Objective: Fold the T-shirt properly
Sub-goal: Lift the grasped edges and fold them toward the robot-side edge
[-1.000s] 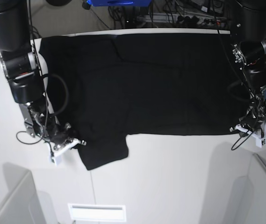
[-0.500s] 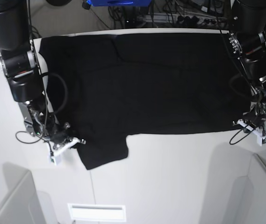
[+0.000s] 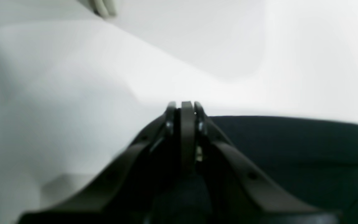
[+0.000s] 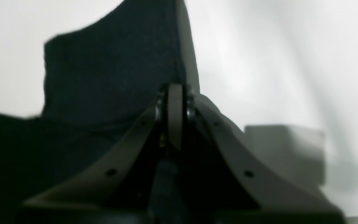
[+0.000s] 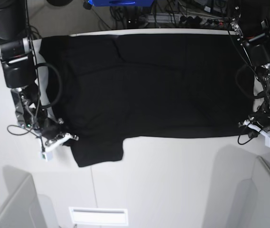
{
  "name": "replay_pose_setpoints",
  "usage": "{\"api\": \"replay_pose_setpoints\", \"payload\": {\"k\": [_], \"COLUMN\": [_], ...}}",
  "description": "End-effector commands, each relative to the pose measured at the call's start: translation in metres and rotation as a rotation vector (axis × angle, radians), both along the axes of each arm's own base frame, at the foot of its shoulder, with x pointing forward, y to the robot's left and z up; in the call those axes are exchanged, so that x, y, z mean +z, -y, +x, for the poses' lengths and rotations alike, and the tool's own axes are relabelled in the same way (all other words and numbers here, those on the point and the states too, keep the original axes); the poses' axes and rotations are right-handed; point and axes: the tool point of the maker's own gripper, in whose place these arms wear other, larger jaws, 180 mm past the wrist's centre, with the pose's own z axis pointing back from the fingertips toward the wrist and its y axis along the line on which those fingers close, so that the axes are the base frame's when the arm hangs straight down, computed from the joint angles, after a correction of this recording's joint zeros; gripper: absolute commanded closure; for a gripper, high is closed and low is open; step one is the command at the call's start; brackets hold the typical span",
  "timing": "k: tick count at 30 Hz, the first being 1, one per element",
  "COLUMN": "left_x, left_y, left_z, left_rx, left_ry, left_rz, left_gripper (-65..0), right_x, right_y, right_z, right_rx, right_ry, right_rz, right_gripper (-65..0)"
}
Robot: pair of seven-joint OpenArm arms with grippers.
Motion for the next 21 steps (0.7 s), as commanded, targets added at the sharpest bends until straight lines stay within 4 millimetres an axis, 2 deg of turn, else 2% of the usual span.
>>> {"api": "replay_pose_setpoints", "payload": {"k": [1,5,9,12,15,21], "left_x": [0.024,0.029,0.031,0.043,0.050,0.047], "left_y": [-0.007,-0.002,-0.001,-0.009,-0.005,-0.002], "left_z": [0.009,0.002,-0.006,-0.015,-0.020,-0.032], "left_rx": [-0.007,-0.029,-0.024,0.012,-0.003,-0.019], "left_ry": [0.063,0.068,0.047,0.095,0.114,0.070], "left_rz": [0.031,0.062,0.038,-0.015,-0.014,0.003], "left_gripper": [0.0,0.0,0.0,0.0,0.0,0.0], "right_x": [0.031,0.031,0.033,0.038,0.040,0.045], "right_y": [0.002,0.004,-0.004,-0.014,-0.010,-0.017], "right_z": [0.024,0.017,0.009,0.004,0.002,-0.006], "right_rx": [-0.008,0.003,0.029,0.054,0.039,0.049], "right_ry": [0.095,0.099,0.116,0.137,0.139,0.158], "right_rz": [0.014,0.005,0.009,0.018,0.005,0.003], "right_gripper": [0.0,0.0,0.0,0.0,0.0,0.0]}}
